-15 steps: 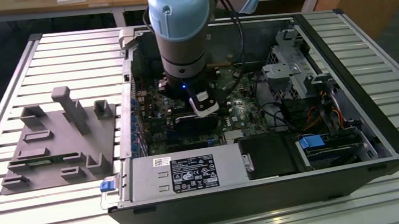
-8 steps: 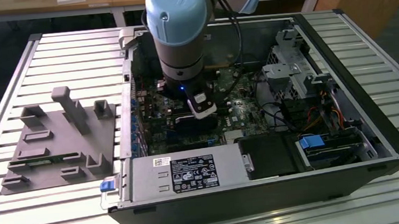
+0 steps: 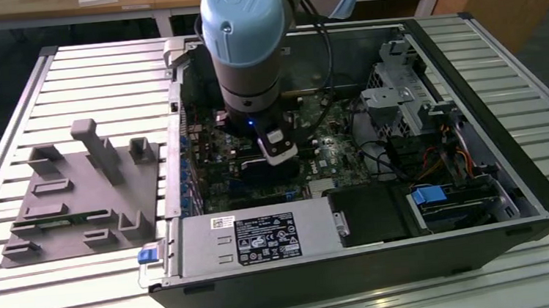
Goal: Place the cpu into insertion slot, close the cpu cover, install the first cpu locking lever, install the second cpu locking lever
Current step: 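Install the second cpu locking lever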
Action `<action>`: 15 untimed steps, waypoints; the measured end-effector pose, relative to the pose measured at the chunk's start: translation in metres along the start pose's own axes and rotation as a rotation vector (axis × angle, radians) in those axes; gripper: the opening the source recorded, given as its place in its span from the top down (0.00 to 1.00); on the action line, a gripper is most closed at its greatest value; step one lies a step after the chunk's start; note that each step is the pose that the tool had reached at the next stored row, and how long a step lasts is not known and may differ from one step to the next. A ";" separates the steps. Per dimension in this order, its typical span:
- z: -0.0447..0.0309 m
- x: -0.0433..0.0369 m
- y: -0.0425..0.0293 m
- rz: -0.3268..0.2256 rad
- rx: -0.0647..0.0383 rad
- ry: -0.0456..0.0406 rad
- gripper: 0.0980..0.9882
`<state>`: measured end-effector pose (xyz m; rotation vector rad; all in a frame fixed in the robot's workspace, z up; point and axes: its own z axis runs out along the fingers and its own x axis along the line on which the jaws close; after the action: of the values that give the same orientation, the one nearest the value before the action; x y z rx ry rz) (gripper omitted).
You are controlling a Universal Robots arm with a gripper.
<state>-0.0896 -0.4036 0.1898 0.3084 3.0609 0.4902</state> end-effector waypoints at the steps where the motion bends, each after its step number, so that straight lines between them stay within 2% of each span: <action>1: 0.0008 0.0001 -0.0003 0.000 0.000 -0.0001 1.00; 10: 0.0028 0.0006 -0.0011 0.000 0.000 0.0002 1.00; 15: -0.0002 0.0006 -0.0002 0.000 0.001 0.0000 1.00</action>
<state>-0.0902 -0.4036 0.1899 0.3085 3.0613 0.4885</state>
